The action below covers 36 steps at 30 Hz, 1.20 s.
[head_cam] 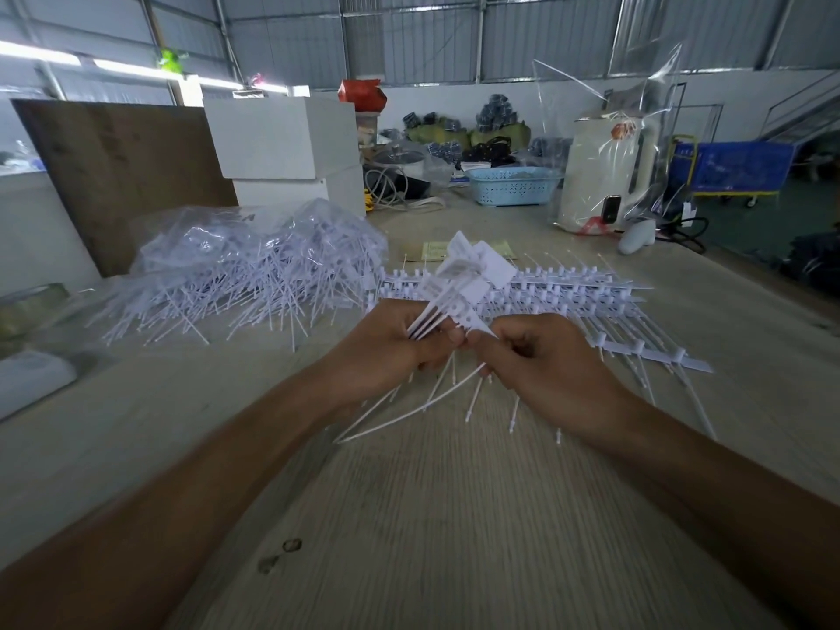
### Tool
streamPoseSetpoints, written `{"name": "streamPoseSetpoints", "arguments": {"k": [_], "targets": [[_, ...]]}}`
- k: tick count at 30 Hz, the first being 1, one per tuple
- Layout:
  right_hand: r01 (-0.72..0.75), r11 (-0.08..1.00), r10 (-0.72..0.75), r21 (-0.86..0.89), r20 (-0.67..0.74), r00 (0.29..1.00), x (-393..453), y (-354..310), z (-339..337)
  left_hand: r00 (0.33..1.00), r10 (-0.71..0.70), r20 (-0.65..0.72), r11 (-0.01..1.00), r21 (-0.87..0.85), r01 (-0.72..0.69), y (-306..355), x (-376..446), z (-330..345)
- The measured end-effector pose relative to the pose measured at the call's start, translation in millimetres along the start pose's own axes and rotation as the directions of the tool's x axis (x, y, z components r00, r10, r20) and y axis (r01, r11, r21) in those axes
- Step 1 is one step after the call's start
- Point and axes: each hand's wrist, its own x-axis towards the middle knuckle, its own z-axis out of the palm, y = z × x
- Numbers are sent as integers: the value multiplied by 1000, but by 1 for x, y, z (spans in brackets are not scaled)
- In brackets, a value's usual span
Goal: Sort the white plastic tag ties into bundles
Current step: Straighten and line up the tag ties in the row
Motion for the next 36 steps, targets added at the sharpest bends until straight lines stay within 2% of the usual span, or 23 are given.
{"name": "streamPoseSetpoints", "arguments": {"k": [5, 12, 26, 33, 36], "targets": [[-105, 989, 94, 102, 102, 990, 0, -7, -4, 998, 49, 32, 996, 70, -51, 2, 0, 5], [-263, 939, 225, 223, 182, 957, 0, -15, -11, 997, 67, 47, 995, 67, -70, 2, -1, 7], [-341, 867, 251, 363, 273, 929, 1, -16, -17, 998, 30, 50, 992, 125, -36, 5, 3, 16], [-349, 884, 249, 312, 320, 914, 2, -17, -23, 995, 9, 97, 991, 132, -22, 7, 1, 11], [-335, 917, 261, 217, 307, 915, 4, -14, -27, 991, 7, 134, 991, 129, -25, 8, 0, 9]]}}
